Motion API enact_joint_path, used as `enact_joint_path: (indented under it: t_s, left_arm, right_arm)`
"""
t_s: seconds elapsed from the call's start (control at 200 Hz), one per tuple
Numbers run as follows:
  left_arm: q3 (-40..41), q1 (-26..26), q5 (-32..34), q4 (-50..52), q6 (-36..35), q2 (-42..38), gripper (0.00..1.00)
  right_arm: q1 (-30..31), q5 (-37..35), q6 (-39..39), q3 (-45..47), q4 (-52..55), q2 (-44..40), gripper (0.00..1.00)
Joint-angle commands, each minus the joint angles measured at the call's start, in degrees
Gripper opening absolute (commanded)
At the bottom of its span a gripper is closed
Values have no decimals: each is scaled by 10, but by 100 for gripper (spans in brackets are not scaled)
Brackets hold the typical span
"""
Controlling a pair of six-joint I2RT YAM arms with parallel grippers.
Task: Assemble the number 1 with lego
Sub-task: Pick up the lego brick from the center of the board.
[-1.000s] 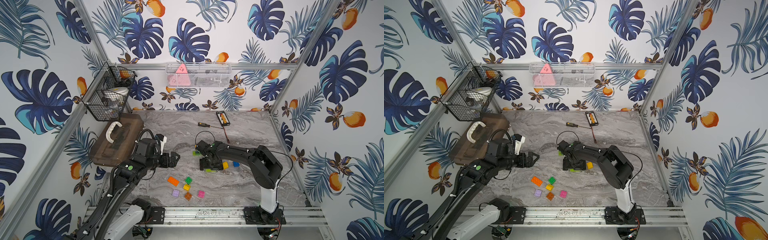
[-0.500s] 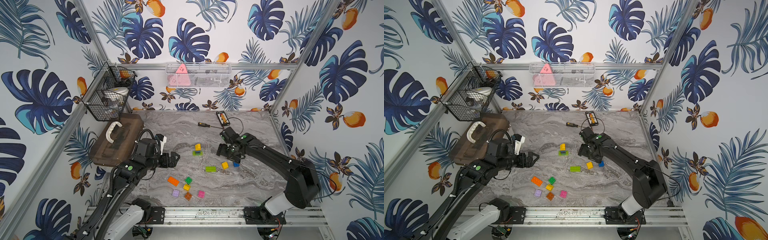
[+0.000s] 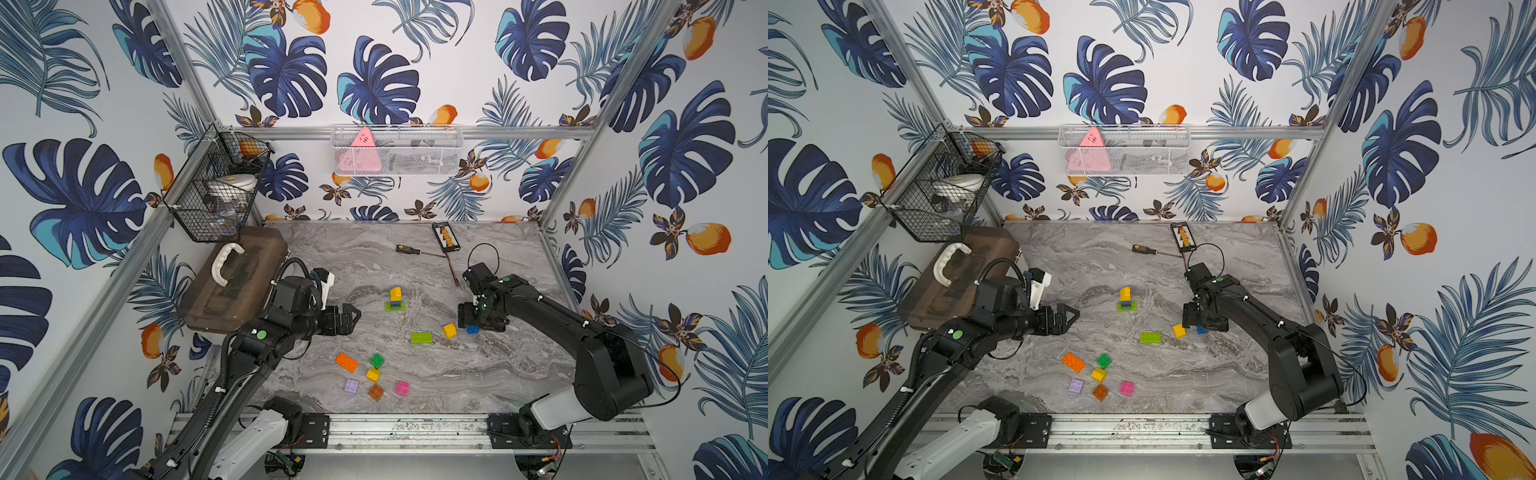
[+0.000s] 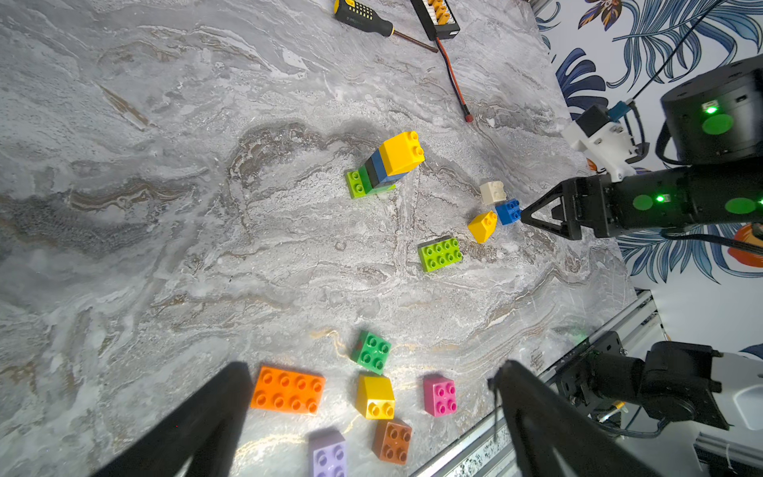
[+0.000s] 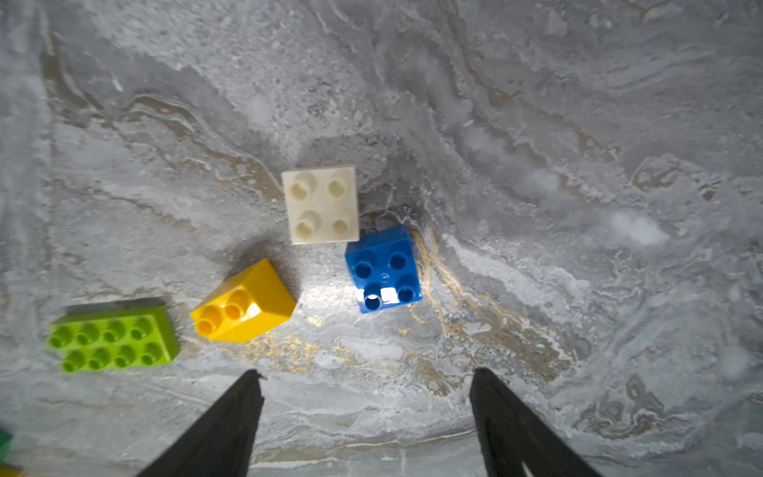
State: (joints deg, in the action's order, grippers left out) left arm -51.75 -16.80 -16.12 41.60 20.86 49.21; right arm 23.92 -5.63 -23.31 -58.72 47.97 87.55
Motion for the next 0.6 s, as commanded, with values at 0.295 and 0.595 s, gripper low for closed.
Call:
enact_joint_path:
  t_s: [0.295, 0.595]
  left_arm:
    - [-2, 1, -14, -4, -6, 1, 99]
    - [-2, 1, -15, -4, -7, 3, 99]
  right_arm:
    - [-37, -19, 26, -19, -45, 76, 59]
    - [-36, -9, 28, -24, -53, 96, 58]
